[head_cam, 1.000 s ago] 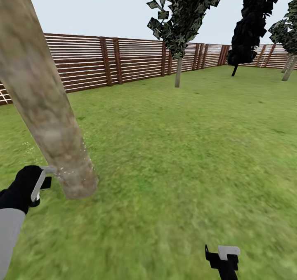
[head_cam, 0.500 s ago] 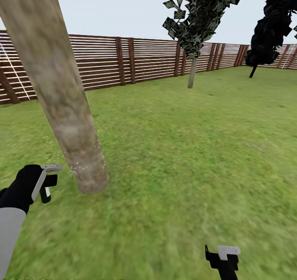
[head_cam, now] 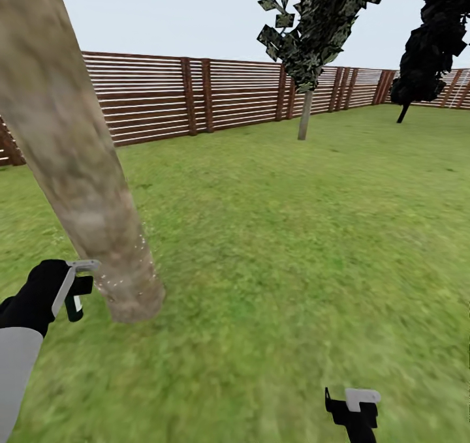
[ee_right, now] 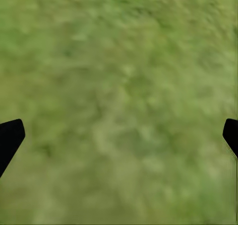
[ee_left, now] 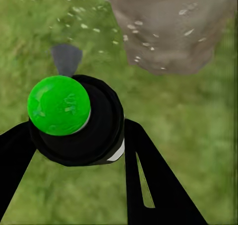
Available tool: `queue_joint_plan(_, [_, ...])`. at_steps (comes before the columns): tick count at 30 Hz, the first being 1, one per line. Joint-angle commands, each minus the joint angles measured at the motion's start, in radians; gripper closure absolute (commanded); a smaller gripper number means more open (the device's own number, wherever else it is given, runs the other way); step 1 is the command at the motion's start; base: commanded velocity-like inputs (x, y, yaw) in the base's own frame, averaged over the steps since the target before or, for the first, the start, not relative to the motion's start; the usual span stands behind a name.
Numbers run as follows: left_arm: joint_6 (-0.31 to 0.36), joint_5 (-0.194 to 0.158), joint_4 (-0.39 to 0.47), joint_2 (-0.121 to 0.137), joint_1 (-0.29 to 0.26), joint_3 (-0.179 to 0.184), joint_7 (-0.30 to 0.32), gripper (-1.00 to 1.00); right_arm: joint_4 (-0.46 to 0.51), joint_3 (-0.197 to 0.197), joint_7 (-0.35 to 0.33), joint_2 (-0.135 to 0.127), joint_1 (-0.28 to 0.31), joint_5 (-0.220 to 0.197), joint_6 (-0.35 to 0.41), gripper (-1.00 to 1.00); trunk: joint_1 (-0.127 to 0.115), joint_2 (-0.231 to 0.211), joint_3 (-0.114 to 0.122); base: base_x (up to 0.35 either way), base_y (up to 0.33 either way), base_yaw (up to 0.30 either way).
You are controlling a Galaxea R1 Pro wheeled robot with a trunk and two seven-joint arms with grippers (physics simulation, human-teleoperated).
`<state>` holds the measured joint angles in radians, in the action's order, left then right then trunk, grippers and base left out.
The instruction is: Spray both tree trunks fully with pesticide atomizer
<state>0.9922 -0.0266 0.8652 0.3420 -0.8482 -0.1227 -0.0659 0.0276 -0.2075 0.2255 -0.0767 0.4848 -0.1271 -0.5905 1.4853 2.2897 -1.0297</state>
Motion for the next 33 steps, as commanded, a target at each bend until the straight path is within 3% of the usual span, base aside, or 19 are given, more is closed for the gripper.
queue_joint_plan(1, [0.000,0.002,0.000,0.000,0.000,0.000,0.000,1.00,0.000,0.000,0.000,0.000,0.000,0.000,0.000,-1.00,0.000,0.000,0.000,-0.071,-0.264,0.000])
queue_joint_plan(4, [0.000,0.002,0.000,0.001,0.000,0.004,0.000,1.00,0.000,0.000,0.000,0.000,0.000,0.000,0.000,-1.00,0.000,0.000,0.000,-0.094,-0.272,0.000])
queue_joint_plan(7, [0.001,0.002,0.000,0.002,0.000,0.048,0.000,1.00,0.000,0.000,0.000,0.000,0.000,0.000,0.000,-1.00,0.000,0.000,0.000,-0.028,-0.274,0.000])
queue_joint_plan(9, [0.002,0.001,0.000,0.002,-0.001,0.059,0.000,1.00,0.000,0.000,0.000,0.000,0.000,0.000,0.000,-1.00,0.000,0.000,0.000,-0.003,-0.275,0.000])
queue_joint_plan(33, [0.002,-0.007,-0.002,0.006,-0.002,0.049,0.000,1.00,0.000,0.000,0.000,0.000,0.000,0.000,0.000,-1.00,0.000,0.000,0.000,0.000,-0.275,0.000])
